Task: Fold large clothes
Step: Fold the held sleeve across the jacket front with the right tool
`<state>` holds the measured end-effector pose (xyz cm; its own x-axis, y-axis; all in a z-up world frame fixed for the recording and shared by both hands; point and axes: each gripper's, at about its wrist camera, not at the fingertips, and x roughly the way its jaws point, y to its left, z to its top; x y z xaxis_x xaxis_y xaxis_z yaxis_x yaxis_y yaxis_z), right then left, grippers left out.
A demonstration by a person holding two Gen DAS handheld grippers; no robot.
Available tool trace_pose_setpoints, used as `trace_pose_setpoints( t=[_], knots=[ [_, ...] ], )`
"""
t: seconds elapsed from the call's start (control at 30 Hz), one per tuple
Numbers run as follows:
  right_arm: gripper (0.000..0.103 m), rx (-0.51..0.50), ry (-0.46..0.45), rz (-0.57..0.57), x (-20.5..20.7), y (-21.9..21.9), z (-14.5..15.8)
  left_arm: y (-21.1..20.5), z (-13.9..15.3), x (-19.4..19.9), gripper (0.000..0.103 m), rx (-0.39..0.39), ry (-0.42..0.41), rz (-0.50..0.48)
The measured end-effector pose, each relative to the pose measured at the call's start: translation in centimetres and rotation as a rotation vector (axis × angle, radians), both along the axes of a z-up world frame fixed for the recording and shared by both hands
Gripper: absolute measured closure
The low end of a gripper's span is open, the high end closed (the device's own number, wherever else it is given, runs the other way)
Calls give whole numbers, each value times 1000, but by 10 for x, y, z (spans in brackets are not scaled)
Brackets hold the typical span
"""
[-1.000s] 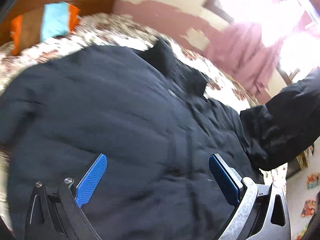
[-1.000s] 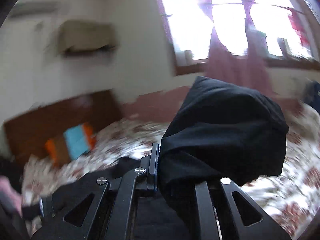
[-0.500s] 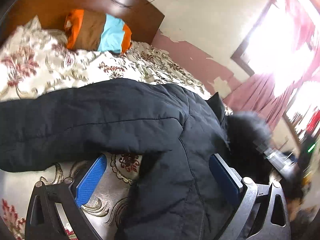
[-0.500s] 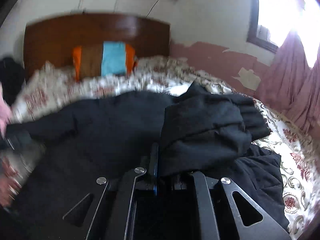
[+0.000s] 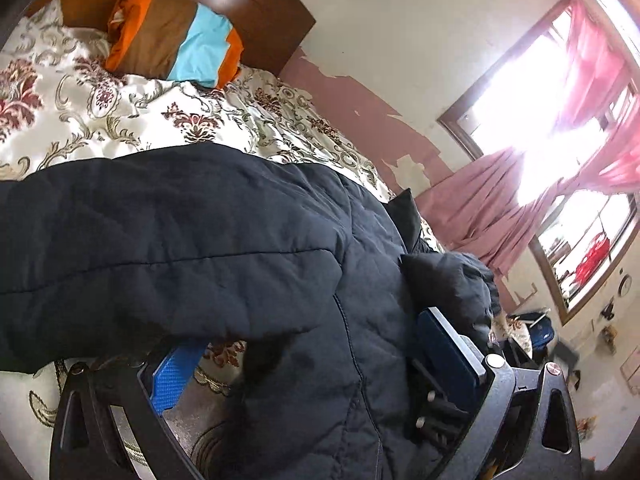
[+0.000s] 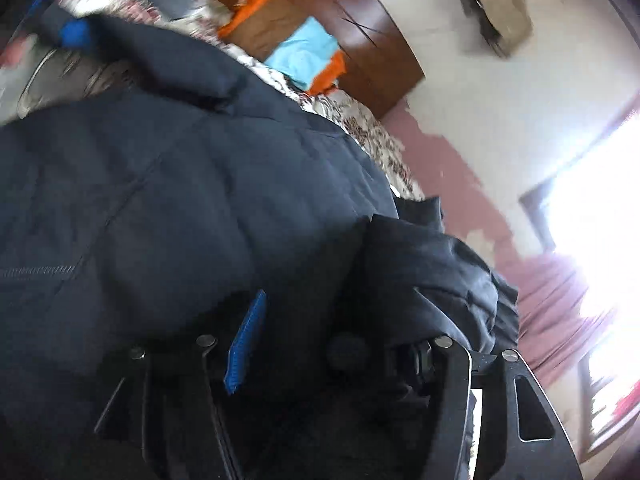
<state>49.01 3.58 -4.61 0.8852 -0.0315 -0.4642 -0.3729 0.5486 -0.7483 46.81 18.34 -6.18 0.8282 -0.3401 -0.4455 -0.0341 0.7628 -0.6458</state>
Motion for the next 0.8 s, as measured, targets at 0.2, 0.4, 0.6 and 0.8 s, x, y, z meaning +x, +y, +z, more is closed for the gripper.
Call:
trace_pose_setpoints(
  t=[0.2, 0.4, 0.6, 0.8],
  knots=[
    [37, 144, 168, -10, -39, -15, 26, 8, 1, -1, 0, -12, -6, -1],
    [36, 392, 286, -61, -103, -64, 52, -1, 7, 0, 0, 17, -28, -33],
    [27, 623, 227, -234, -128, -145, 58, -48, 22, -3, 0, 216, -53, -81],
    [27, 869, 241, -398, -118, -221, 41, -122, 35, -5, 0, 377, -79, -164]
  ],
)
